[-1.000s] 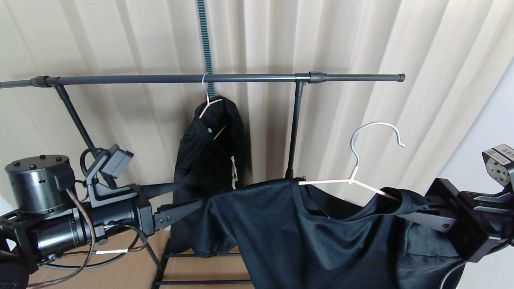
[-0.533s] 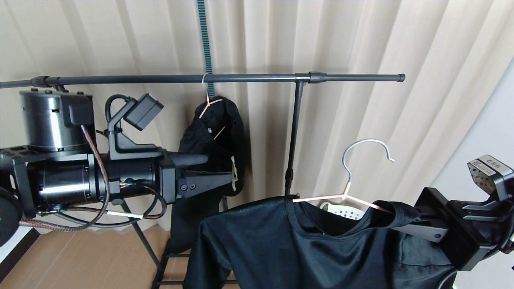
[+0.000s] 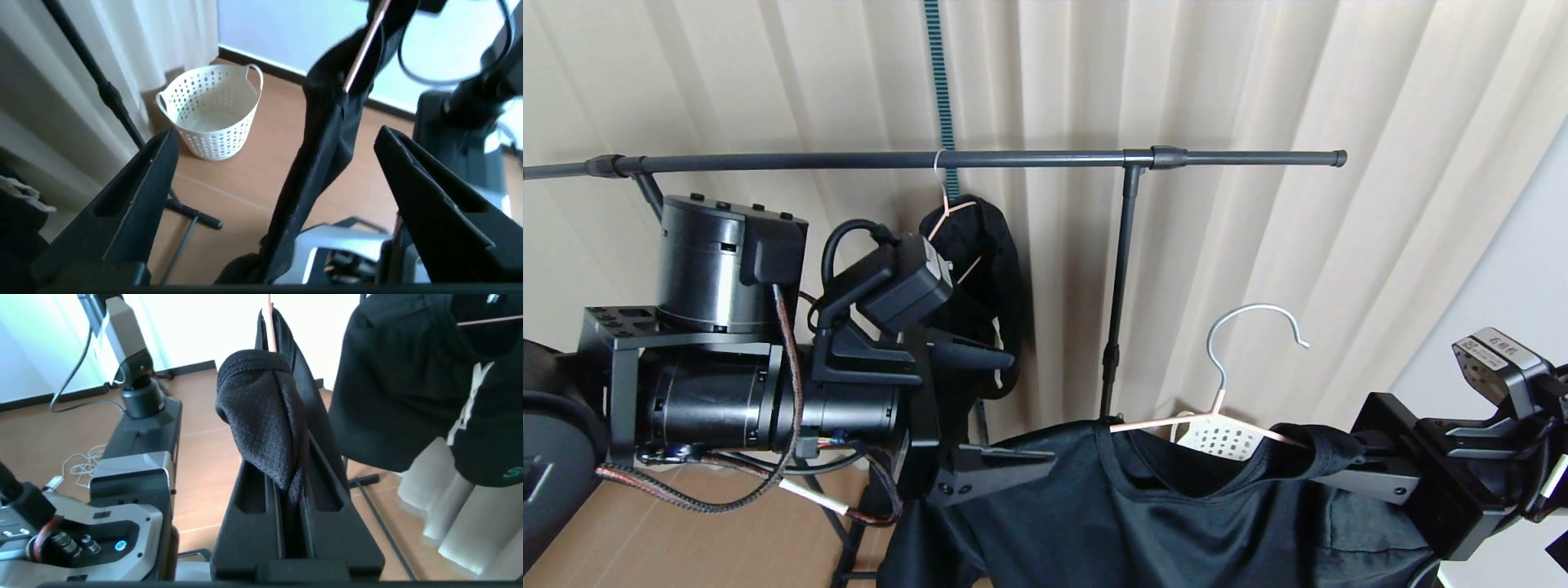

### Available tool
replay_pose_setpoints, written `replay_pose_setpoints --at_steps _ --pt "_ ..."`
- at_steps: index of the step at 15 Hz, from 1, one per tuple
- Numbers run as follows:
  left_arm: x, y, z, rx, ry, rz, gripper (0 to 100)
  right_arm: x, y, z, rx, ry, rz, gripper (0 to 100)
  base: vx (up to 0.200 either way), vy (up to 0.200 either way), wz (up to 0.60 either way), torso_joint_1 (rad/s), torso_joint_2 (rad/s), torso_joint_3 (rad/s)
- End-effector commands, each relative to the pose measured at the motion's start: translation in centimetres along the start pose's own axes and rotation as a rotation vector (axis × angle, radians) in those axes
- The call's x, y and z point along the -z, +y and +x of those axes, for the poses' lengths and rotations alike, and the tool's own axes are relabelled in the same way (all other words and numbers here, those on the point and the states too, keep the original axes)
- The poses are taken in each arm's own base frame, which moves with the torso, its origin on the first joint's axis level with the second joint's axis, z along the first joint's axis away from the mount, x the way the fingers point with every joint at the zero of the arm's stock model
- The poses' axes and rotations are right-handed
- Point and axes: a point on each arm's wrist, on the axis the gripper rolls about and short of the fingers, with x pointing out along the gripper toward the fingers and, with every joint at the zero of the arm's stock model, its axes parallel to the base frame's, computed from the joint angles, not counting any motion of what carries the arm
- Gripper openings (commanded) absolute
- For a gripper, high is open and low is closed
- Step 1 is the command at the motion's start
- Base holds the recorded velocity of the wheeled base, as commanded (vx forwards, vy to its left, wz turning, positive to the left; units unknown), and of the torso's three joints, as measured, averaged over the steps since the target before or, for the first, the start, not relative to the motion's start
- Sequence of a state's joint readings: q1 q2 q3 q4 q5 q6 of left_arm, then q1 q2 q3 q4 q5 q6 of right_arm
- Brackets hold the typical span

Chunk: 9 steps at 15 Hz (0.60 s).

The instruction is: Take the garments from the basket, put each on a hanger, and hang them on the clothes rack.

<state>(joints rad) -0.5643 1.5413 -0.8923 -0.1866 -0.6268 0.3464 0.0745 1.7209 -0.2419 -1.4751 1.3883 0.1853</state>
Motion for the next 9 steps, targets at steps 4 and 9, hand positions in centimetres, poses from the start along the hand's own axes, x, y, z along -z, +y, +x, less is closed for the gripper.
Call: replay_pose_setpoints --at_steps 4,9 --pt "0.7 -1.4 1.2 0.067 0.030 0.006 100 0.1 0.0 0.0 -0.004 0.001 0.001 0 0.000 0.000 0.00 0.000 0.00 0.000" --pt "1.9 -1.6 3.1 0.115 0.076 -0.013 100 -0.1 0.2 0.0 -0.017 0.002 -0.005 0 0.000 0.000 0.00 0.000 0.00 0.000"
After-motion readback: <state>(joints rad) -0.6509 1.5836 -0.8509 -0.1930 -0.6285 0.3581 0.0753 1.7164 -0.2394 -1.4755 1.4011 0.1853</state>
